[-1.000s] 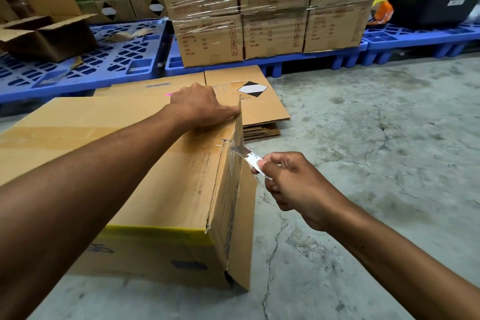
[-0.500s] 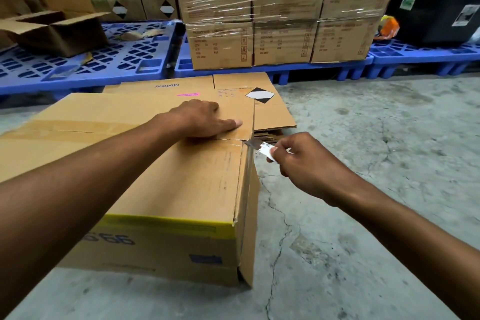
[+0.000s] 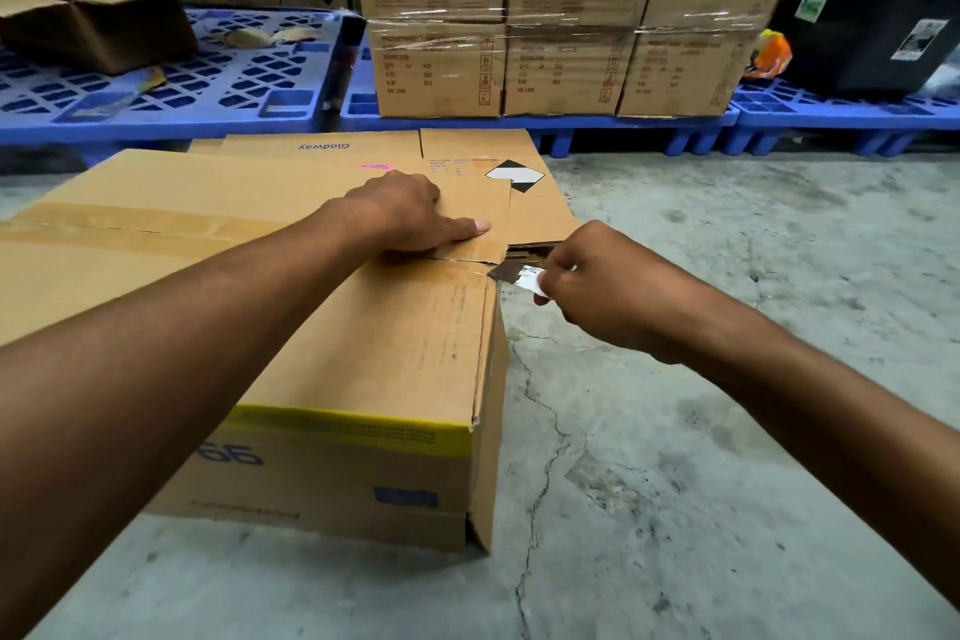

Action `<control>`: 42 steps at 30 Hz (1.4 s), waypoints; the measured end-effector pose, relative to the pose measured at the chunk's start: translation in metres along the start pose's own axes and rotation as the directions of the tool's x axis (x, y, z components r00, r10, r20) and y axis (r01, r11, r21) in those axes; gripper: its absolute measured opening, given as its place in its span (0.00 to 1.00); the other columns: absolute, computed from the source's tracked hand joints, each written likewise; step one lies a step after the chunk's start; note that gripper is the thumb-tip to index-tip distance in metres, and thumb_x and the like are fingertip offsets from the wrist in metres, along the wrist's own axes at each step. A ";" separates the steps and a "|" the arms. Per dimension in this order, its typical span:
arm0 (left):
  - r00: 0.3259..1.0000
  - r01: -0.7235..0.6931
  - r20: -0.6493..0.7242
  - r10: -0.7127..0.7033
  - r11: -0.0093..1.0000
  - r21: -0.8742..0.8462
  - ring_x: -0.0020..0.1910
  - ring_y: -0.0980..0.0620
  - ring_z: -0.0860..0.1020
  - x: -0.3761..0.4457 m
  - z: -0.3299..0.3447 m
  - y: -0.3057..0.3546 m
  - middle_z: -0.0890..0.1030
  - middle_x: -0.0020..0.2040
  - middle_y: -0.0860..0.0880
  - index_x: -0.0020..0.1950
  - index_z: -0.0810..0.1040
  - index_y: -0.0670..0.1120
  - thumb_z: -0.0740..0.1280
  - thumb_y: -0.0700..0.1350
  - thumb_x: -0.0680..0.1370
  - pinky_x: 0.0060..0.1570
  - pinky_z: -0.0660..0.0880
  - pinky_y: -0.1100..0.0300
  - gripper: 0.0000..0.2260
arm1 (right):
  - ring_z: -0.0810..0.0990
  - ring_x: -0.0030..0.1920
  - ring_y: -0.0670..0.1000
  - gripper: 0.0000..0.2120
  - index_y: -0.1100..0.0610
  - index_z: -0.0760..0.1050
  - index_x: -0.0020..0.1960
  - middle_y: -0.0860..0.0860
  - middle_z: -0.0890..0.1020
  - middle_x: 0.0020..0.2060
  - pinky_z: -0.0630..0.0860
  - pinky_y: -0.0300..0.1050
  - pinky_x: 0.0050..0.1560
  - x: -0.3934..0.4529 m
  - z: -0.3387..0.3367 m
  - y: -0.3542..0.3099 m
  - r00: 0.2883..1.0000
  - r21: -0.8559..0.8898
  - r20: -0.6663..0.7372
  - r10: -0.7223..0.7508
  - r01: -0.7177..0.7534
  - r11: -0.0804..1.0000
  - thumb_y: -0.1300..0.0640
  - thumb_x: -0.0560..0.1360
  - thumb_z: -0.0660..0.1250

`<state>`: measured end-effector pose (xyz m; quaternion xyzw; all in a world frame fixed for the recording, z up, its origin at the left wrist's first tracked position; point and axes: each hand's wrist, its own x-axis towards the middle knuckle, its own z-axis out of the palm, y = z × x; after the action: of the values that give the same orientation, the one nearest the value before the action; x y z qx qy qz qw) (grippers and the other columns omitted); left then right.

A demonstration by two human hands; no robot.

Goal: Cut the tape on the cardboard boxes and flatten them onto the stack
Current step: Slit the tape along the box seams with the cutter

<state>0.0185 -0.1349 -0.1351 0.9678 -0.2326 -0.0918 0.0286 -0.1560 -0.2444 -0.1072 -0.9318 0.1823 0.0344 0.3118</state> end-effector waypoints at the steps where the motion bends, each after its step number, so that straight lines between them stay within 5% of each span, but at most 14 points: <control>1: 1.000 0.002 0.001 -0.002 1.000 0.000 0.64 0.45 0.71 0.000 0.000 0.000 0.73 0.67 0.45 0.71 0.69 0.47 0.57 0.73 0.70 0.57 0.70 0.52 0.39 | 0.62 0.31 0.53 0.14 0.70 0.77 0.51 0.57 0.69 0.32 0.58 0.43 0.29 -0.002 -0.001 0.001 1.000 -0.008 0.012 0.000 0.000 1.000 0.61 0.78 0.56; 20: 1.000 0.004 -0.003 -0.004 1.000 0.020 0.63 0.44 0.72 0.002 0.003 -0.003 0.73 0.66 0.45 0.71 0.68 0.48 0.55 0.75 0.69 0.55 0.71 0.51 0.40 | 0.62 0.27 0.52 0.13 0.66 0.78 0.50 0.54 0.69 0.30 0.58 0.41 0.26 0.003 0.001 -0.005 1.000 0.002 -0.028 -0.002 0.002 1.000 0.61 0.79 0.56; 29: 1.000 0.000 -0.015 0.000 1.000 0.023 0.62 0.44 0.72 0.002 0.004 -0.004 0.74 0.66 0.45 0.71 0.68 0.49 0.55 0.75 0.69 0.55 0.72 0.51 0.41 | 0.62 0.27 0.53 0.14 0.61 0.80 0.43 0.56 0.69 0.30 0.59 0.45 0.28 0.003 -0.006 -0.001 0.994 0.028 0.112 0.003 -0.006 1.000 0.63 0.79 0.57; 37: 0.984 -0.155 -0.093 0.151 0.987 -0.041 0.61 0.46 0.74 -0.014 -0.003 -0.015 0.76 0.64 0.46 0.66 0.75 0.47 0.61 0.63 0.76 0.56 0.73 0.52 0.26 | 0.58 0.26 0.50 0.12 0.71 0.73 0.44 0.53 0.65 0.28 0.54 0.43 0.27 0.015 -0.011 0.013 0.998 0.268 0.053 0.038 -0.051 0.962 0.62 0.78 0.57; 42: 0.936 -0.331 -0.138 0.324 0.943 -0.032 0.57 0.51 0.75 -0.047 -0.001 -0.029 0.78 0.61 0.49 0.63 0.77 0.47 0.60 0.55 0.80 0.56 0.74 0.53 0.18 | 0.77 0.30 0.52 0.13 0.65 0.72 0.55 0.58 0.79 0.34 0.75 0.46 0.32 0.027 0.003 0.012 0.990 0.528 -0.124 0.074 0.002 0.849 0.58 0.83 0.52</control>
<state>-0.0089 -0.0874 -0.1291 0.9183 -0.3857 -0.0285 0.0849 -0.1347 -0.2602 -0.1210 -0.8074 0.2235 -0.0761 0.5408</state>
